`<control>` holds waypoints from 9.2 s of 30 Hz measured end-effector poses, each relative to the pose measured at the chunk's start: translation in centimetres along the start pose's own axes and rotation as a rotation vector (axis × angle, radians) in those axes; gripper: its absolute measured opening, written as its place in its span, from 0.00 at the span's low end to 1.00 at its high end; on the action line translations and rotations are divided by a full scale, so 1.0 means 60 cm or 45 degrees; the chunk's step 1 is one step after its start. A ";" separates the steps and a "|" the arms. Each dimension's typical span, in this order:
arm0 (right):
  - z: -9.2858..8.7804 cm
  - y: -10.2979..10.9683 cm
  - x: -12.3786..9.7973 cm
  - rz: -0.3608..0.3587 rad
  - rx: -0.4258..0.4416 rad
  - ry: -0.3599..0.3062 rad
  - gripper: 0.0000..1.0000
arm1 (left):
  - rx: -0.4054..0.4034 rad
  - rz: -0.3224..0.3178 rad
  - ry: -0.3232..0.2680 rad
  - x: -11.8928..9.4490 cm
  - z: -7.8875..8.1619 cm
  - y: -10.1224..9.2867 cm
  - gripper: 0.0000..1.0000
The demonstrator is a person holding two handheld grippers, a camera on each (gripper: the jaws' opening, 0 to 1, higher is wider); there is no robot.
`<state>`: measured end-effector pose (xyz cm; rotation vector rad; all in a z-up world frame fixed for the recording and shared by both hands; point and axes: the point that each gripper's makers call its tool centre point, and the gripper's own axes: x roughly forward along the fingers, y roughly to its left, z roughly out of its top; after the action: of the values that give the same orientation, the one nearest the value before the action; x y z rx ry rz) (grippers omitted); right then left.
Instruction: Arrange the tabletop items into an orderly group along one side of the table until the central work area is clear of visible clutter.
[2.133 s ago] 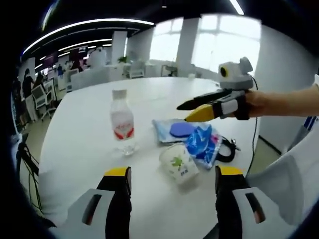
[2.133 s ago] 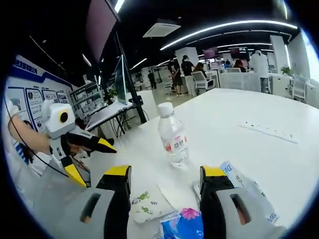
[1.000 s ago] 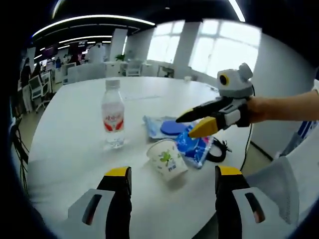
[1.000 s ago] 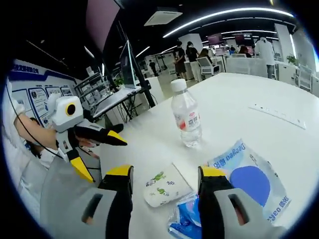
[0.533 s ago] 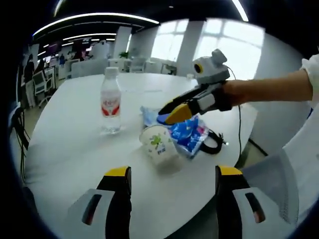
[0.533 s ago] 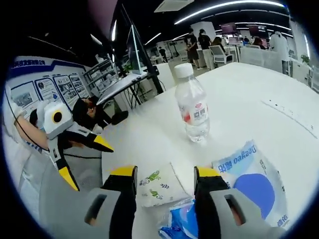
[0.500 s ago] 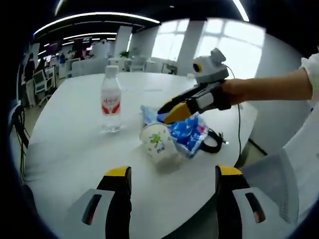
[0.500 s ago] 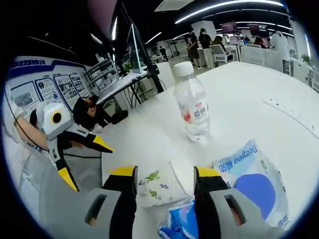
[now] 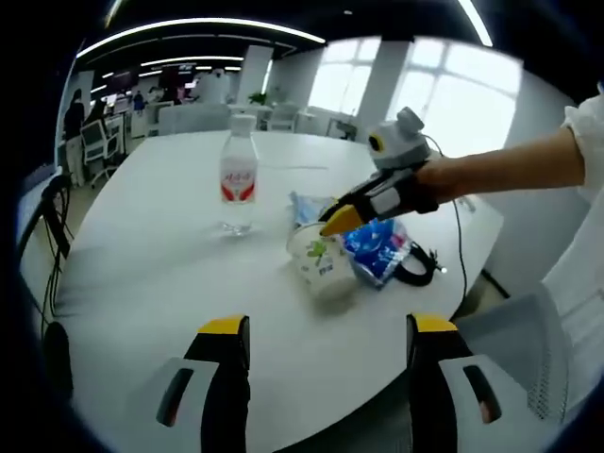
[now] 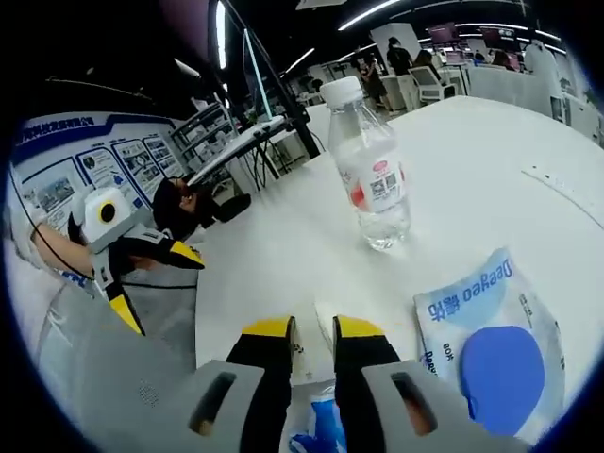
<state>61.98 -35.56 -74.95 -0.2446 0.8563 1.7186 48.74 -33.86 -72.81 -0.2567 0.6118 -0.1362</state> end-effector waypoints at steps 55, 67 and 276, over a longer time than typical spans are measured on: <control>0.175 -0.086 -0.024 -0.415 -0.977 -0.073 0.00 | -0.099 0.101 -0.051 -0.005 -0.010 0.015 0.58; 0.161 -0.103 -0.002 -0.395 -0.990 -0.027 0.00 | -0.134 0.125 -0.063 -0.007 -0.011 0.024 0.58; -0.145 -0.103 -0.263 -0.527 0.241 -0.418 0.55 | -0.074 0.030 0.172 0.230 0.011 -0.123 0.73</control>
<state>70.58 -52.53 -74.79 -0.0068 0.6638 1.2387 59.96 -43.59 -77.80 -0.2981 0.7532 -0.1134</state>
